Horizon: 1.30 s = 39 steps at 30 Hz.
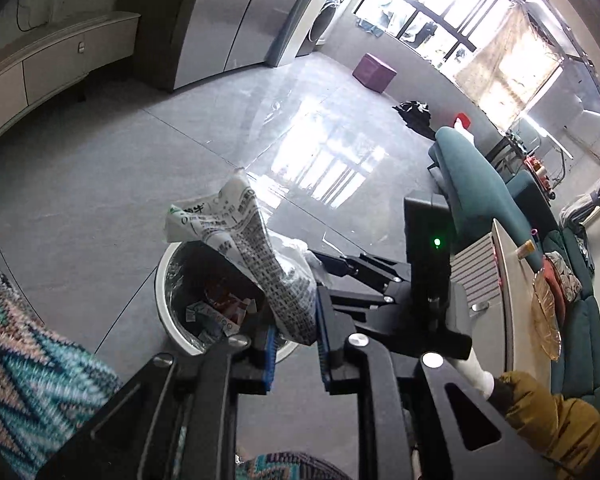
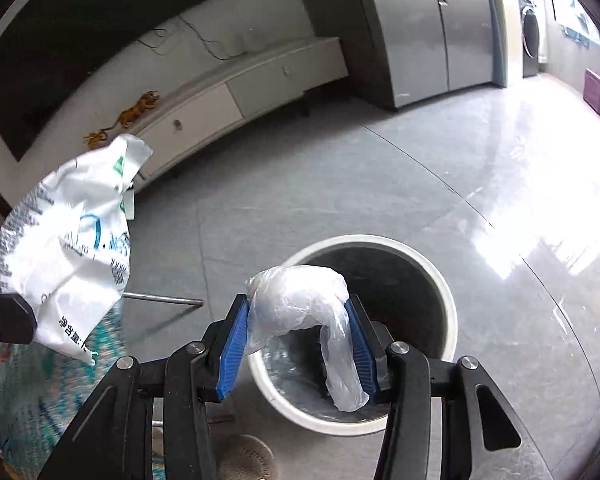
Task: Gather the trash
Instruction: 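Open both tools over the bin to drop the white and clear bags, then return both tools to the remaining trash on the blanket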
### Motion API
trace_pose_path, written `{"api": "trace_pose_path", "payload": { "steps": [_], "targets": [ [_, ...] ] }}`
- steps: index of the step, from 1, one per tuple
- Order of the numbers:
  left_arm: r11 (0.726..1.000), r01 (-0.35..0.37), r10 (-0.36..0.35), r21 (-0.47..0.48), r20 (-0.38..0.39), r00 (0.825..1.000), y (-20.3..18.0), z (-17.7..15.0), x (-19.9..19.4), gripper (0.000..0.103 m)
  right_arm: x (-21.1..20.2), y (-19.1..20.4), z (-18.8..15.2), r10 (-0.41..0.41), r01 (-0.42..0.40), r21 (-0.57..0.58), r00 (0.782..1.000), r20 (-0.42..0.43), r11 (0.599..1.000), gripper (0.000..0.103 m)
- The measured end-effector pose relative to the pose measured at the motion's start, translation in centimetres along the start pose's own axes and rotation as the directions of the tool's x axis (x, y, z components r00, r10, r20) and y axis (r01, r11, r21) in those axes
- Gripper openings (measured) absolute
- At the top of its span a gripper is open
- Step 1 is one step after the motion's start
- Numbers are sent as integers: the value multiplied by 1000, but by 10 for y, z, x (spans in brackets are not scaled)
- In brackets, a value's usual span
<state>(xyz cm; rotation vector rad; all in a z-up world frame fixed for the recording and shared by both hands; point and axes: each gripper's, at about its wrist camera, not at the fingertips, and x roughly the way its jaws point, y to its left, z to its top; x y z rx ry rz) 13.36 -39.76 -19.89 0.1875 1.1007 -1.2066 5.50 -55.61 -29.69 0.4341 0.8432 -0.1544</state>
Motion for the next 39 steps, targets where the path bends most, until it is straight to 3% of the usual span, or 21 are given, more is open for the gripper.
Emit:
{"api": "trace_pose_path", "payload": {
  "steps": [6,9,15,20,26,27,29,32,39],
  "targets": [
    [998,-11,9,-64,-40,999,10,21,46,21,10,-24,1,-83,84,22,996,-19,996,54],
    [996,-7,4,-85,-36,999,12,17,44,34,6,-28,0,-101,101,15,995,-21,995,60],
    [999,-40,41,-11,52,998,-9,7,-11,38,-12,-28,1,-88,88,44,996,-7,995,60],
    [993,-106,96,43,192,977,-25,-3,-82,38,-50,0,9,-42,40,25,997,68,999,60],
    [978,-199,170,60,322,931,-24,-36,-165,40,-112,58,21,24,-12,-65,982,185,998,60],
    [973,-223,191,57,339,921,-21,-44,-178,43,-121,69,23,37,-20,-83,979,201,996,60],
    [963,-268,237,34,369,899,-11,-62,-203,62,-138,94,25,71,-43,-126,971,229,991,60],
    [951,-308,292,-26,405,866,11,-90,-242,64,-153,125,24,107,-62,-180,962,251,982,60],
    [886,-417,461,-201,463,757,68,-160,-331,73,-170,199,16,203,-126,-300,949,241,946,63]
  ]
}}
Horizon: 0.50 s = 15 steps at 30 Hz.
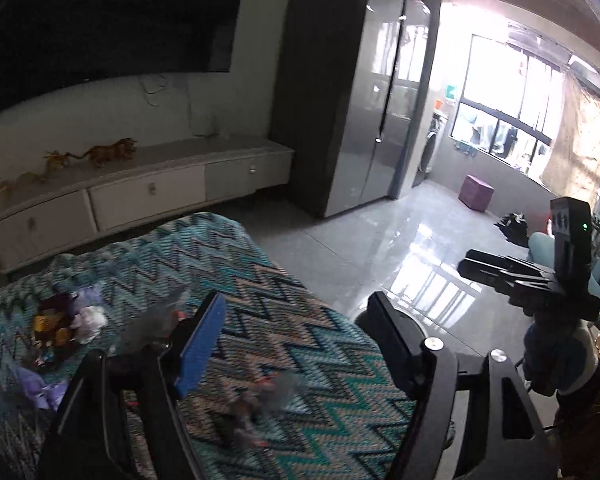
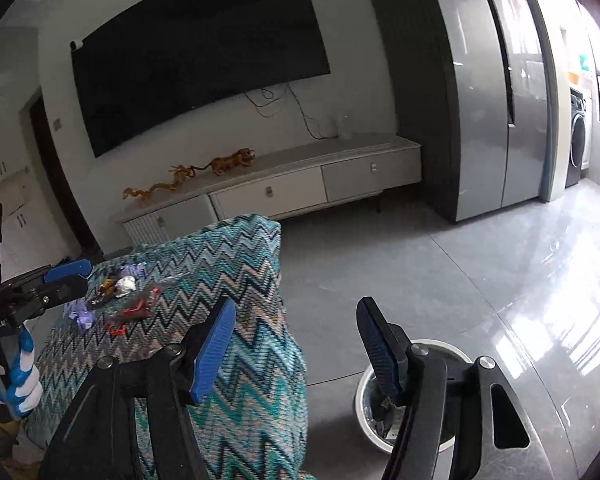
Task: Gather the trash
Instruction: 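Return both tools to the remaining trash on the blanket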
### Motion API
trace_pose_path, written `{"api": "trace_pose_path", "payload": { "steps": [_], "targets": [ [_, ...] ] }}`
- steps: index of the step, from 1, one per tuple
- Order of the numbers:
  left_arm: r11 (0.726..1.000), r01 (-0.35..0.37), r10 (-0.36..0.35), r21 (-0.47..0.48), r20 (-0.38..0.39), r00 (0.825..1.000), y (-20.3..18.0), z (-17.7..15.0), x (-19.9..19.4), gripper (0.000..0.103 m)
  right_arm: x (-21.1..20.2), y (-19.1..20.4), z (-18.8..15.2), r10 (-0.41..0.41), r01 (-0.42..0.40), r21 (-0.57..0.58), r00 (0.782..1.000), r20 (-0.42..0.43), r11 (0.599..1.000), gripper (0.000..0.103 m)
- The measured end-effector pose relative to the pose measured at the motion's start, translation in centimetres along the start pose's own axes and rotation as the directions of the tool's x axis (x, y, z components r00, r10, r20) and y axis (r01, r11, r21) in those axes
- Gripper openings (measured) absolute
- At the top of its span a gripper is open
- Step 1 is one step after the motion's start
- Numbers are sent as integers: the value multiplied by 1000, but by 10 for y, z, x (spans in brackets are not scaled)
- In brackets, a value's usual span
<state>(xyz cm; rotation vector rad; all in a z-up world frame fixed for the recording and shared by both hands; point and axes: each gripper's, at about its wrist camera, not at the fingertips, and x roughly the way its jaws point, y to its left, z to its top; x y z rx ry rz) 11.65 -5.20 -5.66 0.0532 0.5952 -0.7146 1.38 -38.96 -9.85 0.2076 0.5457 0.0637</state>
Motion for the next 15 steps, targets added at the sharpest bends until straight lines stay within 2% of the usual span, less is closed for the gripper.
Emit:
{"api": "trace_pose_path", "payload": {
  "steps": [4,6,9,11,15],
  "targets": [
    [991,-125,127,-54,31,991,64,-10,-30,76,9,36,1,51,-52,-47,998,-24,998,66],
    [979,-189,192,-81,30,981,92,-19,-41,77,17,50,0,73,-75,-62,997,-40,995,70],
    [954,-267,271,-138,10,962,131,-36,-50,77,35,74,-7,106,-113,-85,991,-83,990,70],
    [935,-306,310,-177,-4,951,153,-48,-53,77,48,87,-13,128,-140,-98,984,-120,985,70],
    [904,-377,376,-203,-45,926,173,-64,-49,77,78,112,-27,161,-188,-124,967,-198,974,70]
  ]
}}
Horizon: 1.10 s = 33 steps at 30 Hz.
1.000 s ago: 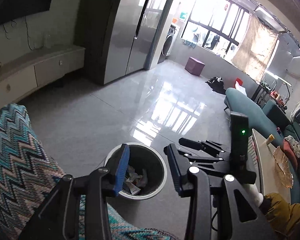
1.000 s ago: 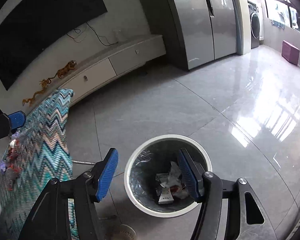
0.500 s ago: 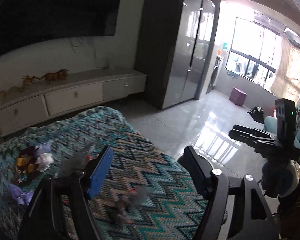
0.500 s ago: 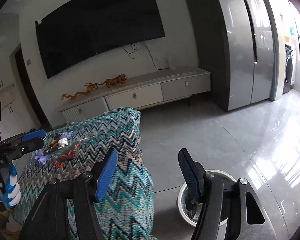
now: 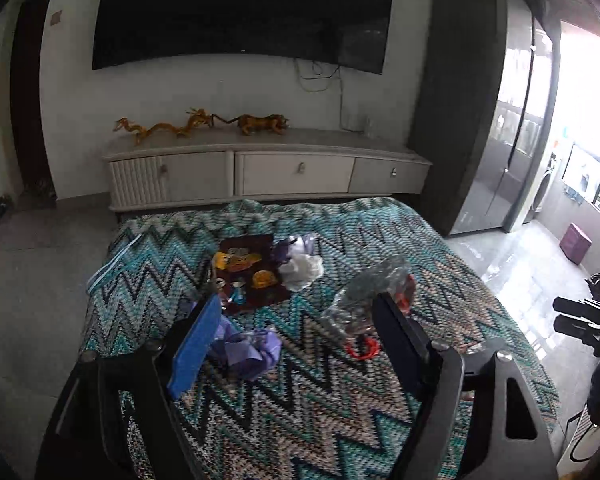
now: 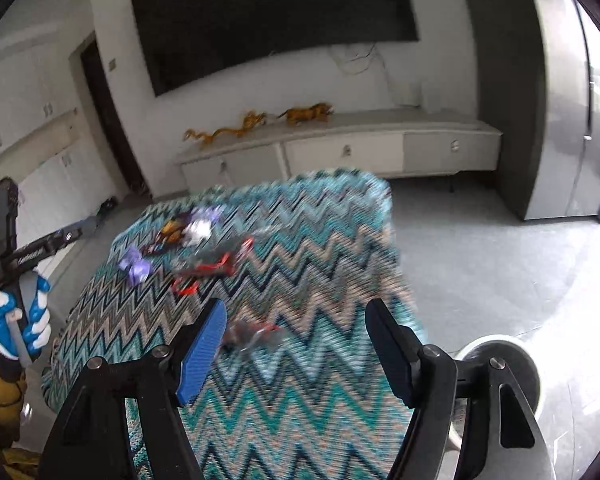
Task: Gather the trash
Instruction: 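Return both tools to the remaining trash on the blanket, then grasp the purple wrapper with left tool while right tool grasps clear plastic scrap, then lift both held items and carry them toward the bin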
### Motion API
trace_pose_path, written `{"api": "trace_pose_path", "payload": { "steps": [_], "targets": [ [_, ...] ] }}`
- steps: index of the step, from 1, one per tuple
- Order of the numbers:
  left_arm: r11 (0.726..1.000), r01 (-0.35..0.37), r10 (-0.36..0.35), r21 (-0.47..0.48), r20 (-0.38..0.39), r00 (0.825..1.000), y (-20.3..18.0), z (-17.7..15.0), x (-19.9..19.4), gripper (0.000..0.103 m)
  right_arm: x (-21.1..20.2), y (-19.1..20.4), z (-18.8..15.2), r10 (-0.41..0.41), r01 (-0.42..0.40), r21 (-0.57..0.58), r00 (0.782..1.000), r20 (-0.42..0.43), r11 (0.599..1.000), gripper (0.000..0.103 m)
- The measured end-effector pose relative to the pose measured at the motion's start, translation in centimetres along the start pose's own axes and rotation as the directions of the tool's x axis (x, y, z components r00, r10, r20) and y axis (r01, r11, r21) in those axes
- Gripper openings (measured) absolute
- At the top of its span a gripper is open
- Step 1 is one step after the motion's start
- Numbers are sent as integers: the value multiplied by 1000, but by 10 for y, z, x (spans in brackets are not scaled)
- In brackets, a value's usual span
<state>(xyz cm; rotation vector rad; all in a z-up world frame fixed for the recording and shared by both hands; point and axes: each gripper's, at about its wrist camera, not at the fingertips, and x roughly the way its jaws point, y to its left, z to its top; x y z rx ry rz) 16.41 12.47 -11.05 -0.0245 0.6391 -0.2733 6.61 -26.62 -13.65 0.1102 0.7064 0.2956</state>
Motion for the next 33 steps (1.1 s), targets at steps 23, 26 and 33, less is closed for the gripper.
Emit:
{"api": "trace_pose_path", "payload": {
  "steps": [23,26,33],
  "targets": [
    [996,-87,90,25,-144,986,28,-44,94,43,139,48,-28,55,-106,-176,961,-271,979,50],
    [996,-80,84,35,-132,988,25,-45,91,40,134,48,-28,76,-127,-176,960,-270,976,38],
    [997,-70,74,43,-80,994,16,-39,68,38,118,53,-27,94,-140,-175,965,-246,975,29]
  ]
}}
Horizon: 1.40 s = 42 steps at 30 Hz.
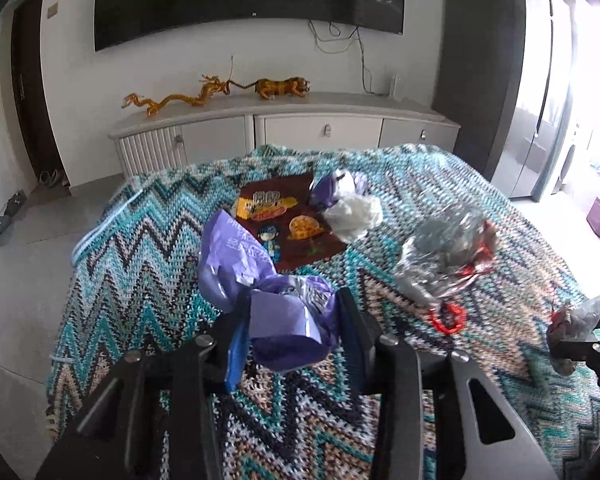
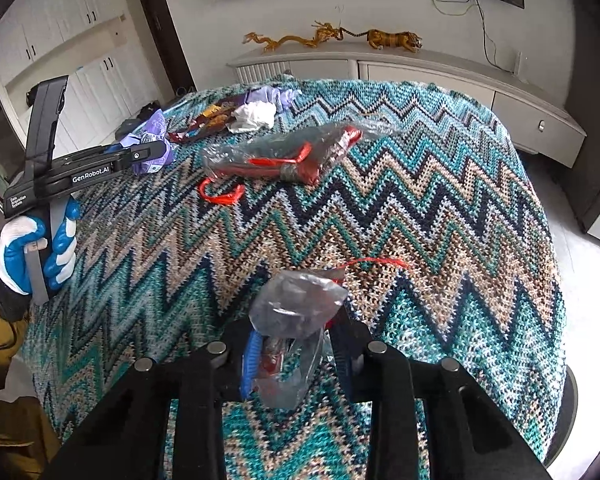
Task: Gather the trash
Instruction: 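Lift both held items and carry them toward the bin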
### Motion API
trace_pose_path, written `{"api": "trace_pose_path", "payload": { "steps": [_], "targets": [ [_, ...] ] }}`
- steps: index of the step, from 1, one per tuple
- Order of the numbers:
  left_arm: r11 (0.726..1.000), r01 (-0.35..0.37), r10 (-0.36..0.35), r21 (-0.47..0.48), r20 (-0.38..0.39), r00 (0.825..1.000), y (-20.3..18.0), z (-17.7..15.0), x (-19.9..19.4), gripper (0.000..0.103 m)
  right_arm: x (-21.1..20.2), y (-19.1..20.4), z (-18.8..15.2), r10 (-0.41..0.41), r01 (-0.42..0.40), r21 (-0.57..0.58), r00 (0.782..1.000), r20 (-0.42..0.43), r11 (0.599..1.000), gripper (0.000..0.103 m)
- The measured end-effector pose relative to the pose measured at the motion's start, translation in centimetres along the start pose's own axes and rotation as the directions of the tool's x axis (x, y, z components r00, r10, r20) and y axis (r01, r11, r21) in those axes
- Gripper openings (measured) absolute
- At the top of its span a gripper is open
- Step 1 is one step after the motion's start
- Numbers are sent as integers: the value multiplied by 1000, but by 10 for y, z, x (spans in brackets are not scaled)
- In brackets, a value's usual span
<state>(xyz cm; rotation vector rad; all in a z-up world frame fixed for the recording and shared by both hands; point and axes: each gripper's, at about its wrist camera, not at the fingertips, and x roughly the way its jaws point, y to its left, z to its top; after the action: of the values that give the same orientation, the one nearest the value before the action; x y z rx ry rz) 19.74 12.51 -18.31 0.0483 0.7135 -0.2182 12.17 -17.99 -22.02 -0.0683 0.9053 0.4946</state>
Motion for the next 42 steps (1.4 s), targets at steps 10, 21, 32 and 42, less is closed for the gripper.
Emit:
{"api": "trace_pose_path", "payload": {
  "steps": [10,21,32,42],
  "targets": [
    [1000,-19,17,17,109,994,-28,19,-71,38,-53,23,15,22,-17,-34,990,141,999,29],
    [995,-65,50,69,195,979,-65,25,-126,38,-112,29,26,-22,28,-17,959,284,999,29],
    [990,-100,68,102,276,959,-80,27,-164,38,-152,31,25,-57,61,-1,930,364,998,29],
    [982,-134,85,134,321,943,-97,34,-183,38,-176,24,18,-76,77,14,909,410,997,29]
  ]
}}
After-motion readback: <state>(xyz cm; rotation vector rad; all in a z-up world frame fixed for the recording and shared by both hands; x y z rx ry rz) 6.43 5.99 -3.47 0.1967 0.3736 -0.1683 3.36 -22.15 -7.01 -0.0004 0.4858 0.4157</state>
